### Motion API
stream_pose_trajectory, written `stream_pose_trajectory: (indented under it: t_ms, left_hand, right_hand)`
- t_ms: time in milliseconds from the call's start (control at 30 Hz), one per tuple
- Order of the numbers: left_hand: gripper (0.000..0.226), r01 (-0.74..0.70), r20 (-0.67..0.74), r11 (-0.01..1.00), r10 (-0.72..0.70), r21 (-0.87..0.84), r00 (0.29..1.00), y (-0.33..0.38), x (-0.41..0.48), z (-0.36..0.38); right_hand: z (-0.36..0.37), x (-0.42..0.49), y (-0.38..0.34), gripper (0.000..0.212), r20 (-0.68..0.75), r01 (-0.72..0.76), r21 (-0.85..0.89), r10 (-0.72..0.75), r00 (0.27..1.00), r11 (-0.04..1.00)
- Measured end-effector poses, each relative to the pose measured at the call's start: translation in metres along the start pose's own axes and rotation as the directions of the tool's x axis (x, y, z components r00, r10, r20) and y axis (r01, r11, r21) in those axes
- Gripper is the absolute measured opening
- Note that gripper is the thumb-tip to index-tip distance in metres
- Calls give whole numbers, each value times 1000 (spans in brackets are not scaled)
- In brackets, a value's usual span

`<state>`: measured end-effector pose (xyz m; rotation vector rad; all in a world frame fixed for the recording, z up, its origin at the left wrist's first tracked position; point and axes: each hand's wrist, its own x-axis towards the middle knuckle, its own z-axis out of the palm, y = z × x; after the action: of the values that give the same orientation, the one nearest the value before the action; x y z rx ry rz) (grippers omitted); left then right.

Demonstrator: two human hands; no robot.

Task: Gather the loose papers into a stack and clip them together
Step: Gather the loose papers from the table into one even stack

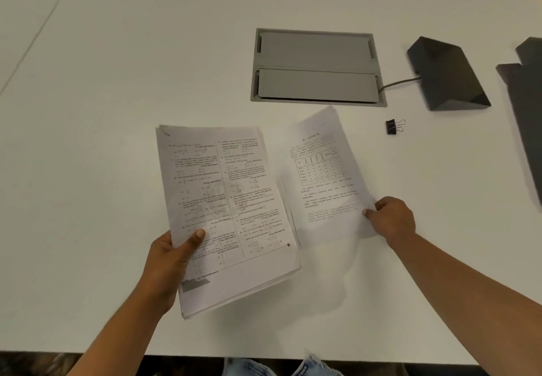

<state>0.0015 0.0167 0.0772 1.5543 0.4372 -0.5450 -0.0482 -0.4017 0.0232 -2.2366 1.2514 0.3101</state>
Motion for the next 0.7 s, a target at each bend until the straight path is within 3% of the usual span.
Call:
stream_pose_trajectory:
  t_ms: [67,300,433,533,700]
  left_hand:
    - [36,-2,-24,1000,3,8,1000,-1,-3,-3]
    - [27,-7,-44,999,9,41,999,-5,-9,-12]
    - [26,-10,-37,999,12,53,999,-4,-9,-12]
    - [23,-13,-51,998,16,65,999,-2,-8,-14]
    - [23,-25,-64,997,30,74,998,7,-4,-18]
  right_hand:
    - [-2,-1,6,20,0,23,27,-23,1000,999]
    - [-12,-6,31,24,0,6,131,-6,1000,991]
    - [-12,-8,39,22,-6,-36,276,39,999,961]
    - [-18,-16,41,15,6,-33,420,34,999,907]
    - [-39,-43,47,26,106,-60,682,-17,994,729]
